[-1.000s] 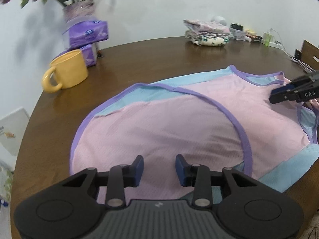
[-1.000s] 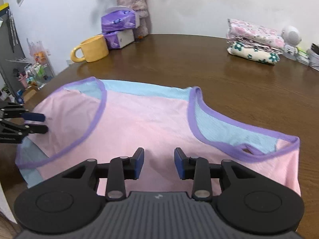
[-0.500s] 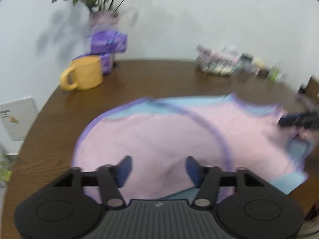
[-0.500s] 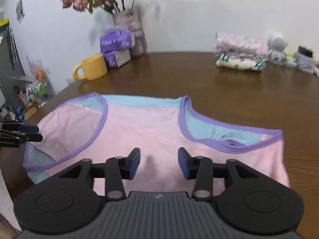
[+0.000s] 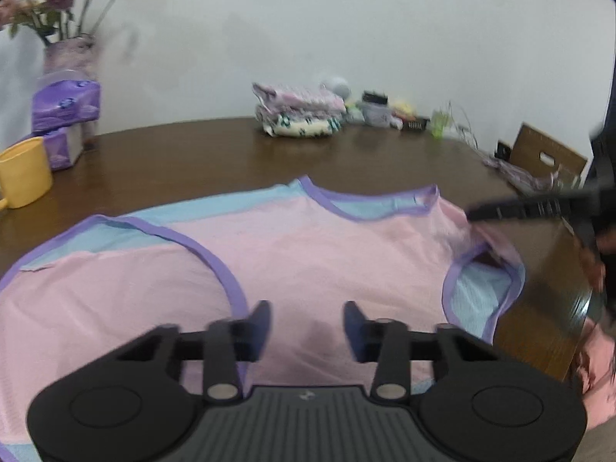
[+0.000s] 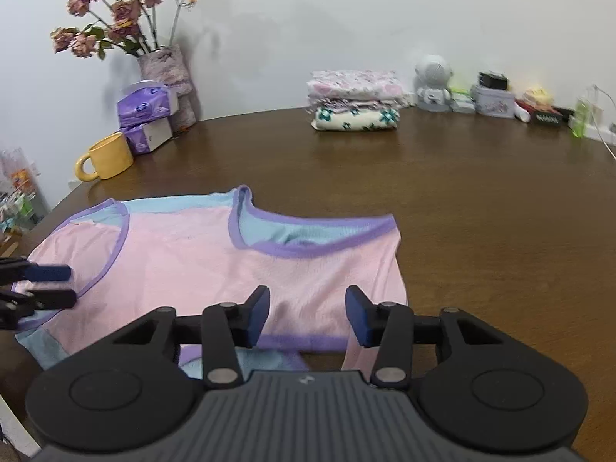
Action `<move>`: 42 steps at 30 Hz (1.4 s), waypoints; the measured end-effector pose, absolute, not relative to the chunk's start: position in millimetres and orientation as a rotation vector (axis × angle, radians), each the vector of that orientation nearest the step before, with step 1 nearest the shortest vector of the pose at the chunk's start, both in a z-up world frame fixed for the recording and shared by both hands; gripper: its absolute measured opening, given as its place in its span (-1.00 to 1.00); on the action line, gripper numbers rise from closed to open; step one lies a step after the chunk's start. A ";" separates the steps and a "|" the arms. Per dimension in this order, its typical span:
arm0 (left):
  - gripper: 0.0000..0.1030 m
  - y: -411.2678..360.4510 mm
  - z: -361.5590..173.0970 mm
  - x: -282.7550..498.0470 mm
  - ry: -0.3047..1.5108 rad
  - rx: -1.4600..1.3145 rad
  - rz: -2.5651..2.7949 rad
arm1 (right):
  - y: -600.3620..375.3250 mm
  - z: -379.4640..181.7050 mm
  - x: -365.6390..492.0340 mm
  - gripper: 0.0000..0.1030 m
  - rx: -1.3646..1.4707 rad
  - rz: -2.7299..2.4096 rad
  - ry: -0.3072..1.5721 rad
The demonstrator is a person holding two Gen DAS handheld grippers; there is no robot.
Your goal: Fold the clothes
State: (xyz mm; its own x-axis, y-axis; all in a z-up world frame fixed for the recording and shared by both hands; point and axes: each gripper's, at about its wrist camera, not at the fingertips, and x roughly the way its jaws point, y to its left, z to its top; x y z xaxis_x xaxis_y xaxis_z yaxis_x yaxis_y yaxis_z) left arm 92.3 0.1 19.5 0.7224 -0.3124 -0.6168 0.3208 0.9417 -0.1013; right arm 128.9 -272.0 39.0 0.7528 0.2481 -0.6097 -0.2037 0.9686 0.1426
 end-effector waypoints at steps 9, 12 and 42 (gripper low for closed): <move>-0.58 -4.1 12.8 99.4 0.737 0.032 -0.316 | -260.1 44.2 197.9 -0.64 0.036 0.344 0.779; -0.58 -2.7 10.5 103.0 0.751 0.036 -0.318 | -257.9 38.9 210.2 -0.64 0.018 0.350 0.798; -0.57 -5.7 14.9 106.5 0.769 -0.091 -0.271 | -240.4 30.7 255.0 -0.95 0.013 0.289 1.076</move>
